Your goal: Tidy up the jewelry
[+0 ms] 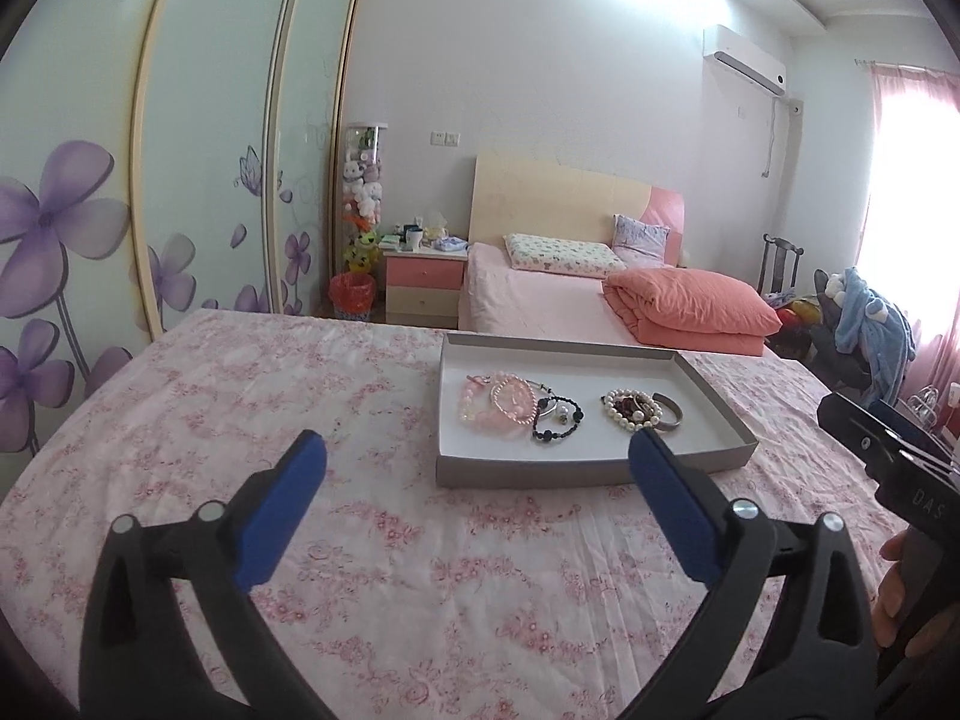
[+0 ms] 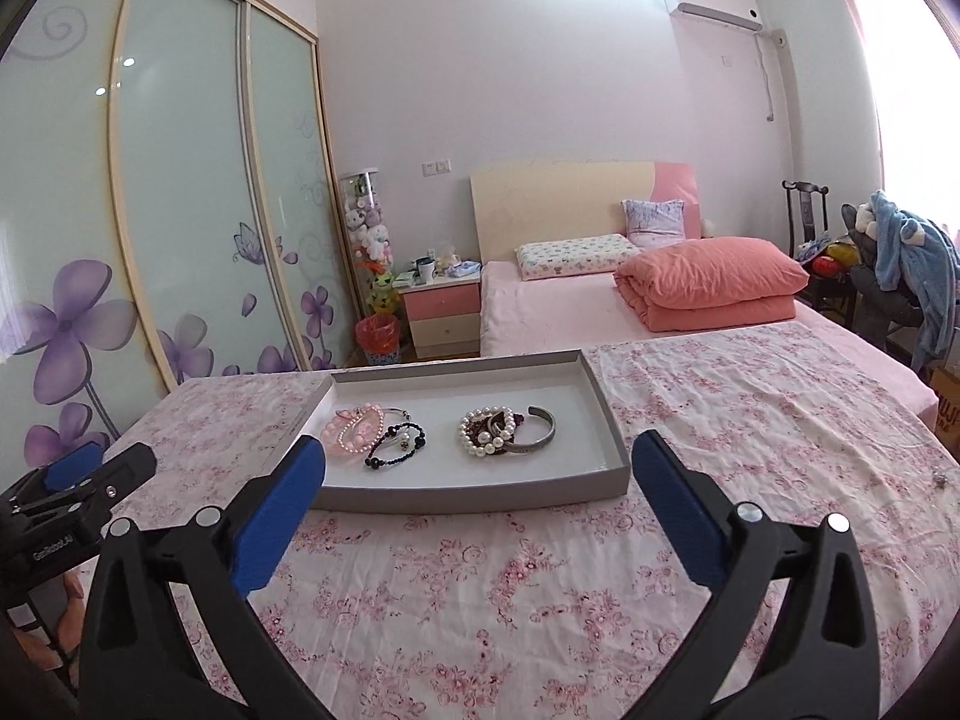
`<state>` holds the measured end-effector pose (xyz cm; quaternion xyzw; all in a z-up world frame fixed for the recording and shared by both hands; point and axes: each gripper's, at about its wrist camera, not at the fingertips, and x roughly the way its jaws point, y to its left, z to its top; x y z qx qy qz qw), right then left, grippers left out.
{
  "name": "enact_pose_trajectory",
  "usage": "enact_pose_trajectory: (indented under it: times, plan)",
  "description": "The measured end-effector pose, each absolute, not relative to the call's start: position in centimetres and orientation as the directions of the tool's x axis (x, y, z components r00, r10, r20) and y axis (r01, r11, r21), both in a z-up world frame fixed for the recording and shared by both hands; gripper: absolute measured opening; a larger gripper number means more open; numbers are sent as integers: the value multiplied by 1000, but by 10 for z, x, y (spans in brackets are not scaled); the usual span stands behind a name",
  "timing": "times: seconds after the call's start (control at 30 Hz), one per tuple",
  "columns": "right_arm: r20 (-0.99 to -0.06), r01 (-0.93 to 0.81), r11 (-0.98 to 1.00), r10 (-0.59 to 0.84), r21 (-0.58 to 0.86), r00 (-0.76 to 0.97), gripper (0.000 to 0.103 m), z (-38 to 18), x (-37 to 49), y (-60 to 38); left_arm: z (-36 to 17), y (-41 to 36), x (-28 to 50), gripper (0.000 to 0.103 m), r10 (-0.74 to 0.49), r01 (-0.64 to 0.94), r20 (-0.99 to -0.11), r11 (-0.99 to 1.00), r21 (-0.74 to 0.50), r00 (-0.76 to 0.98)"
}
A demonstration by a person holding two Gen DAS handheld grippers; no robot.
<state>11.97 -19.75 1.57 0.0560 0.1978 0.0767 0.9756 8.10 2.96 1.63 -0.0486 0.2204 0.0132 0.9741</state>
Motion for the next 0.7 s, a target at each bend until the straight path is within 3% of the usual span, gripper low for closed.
enact_pose_trajectory:
  times: [0.7]
  plan:
    - [-319, -137, 987, 157, 86, 935, 101, 8, 76, -194, 16, 20, 46, 99, 71, -84, -393, 996, -16, 917]
